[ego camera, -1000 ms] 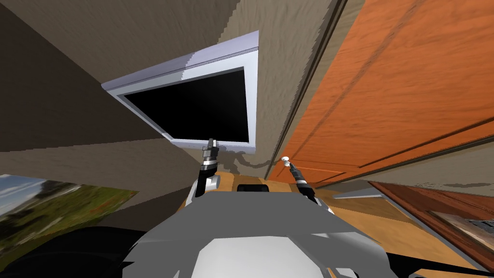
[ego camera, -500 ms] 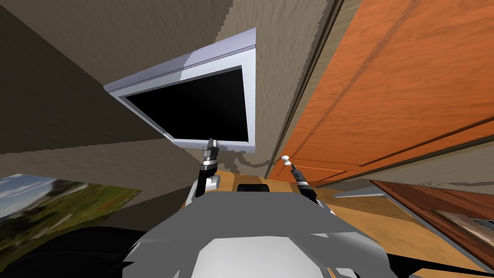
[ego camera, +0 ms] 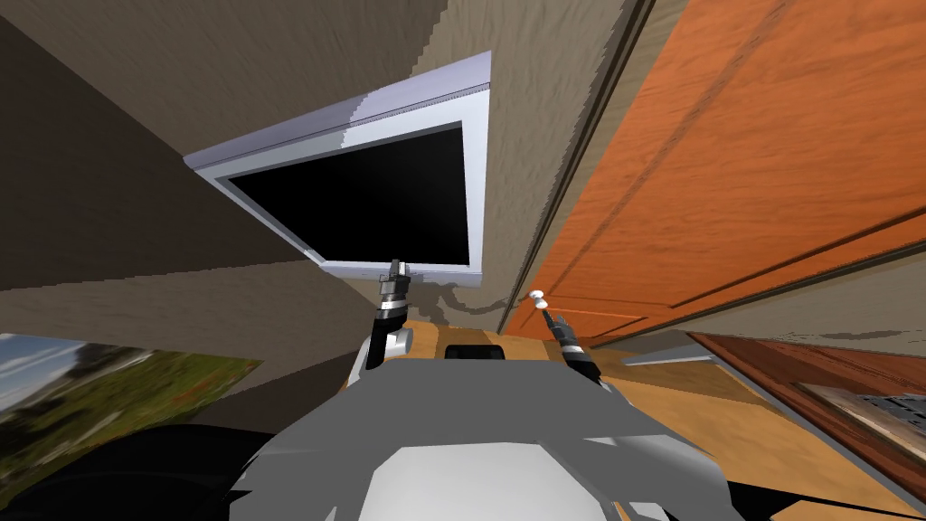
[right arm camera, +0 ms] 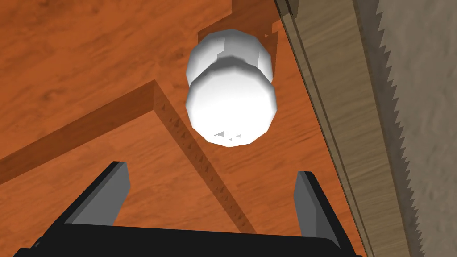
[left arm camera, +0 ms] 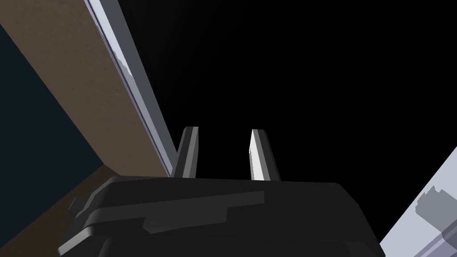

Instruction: Pull the door open

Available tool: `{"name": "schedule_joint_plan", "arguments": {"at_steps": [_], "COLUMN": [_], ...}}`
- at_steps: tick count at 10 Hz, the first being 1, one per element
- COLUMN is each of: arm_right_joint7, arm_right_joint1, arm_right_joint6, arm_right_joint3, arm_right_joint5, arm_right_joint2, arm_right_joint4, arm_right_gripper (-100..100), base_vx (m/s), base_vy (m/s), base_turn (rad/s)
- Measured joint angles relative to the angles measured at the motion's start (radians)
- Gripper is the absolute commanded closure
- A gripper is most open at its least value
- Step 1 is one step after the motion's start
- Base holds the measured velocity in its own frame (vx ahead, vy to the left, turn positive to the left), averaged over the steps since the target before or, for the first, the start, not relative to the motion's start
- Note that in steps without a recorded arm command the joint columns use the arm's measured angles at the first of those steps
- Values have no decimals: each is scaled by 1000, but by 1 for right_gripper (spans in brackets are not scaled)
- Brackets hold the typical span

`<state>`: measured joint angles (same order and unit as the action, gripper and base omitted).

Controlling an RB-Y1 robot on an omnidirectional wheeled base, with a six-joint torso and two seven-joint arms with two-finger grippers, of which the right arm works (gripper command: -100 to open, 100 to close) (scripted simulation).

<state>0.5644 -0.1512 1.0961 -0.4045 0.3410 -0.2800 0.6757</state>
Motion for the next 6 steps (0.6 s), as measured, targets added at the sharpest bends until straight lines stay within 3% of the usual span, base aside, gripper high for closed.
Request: {"name": "schedule_joint_plan", "arguments": {"at_steps": [2, 6], "arm_right_joint7": [58, 156], "arm_right_joint1": [2, -34], "arm_right_joint6": [26, 31], "arm_right_joint3": [-14, -32], "arm_right_joint5": [14, 41], "arm_right_joint2": [-9, -4], "arm_right_joint4": [-32, 1], "arm_right_gripper": [-100, -100], "base_vx": [-9, -3], "base_vy": [37, 35], "base_turn": [-33, -30]}}
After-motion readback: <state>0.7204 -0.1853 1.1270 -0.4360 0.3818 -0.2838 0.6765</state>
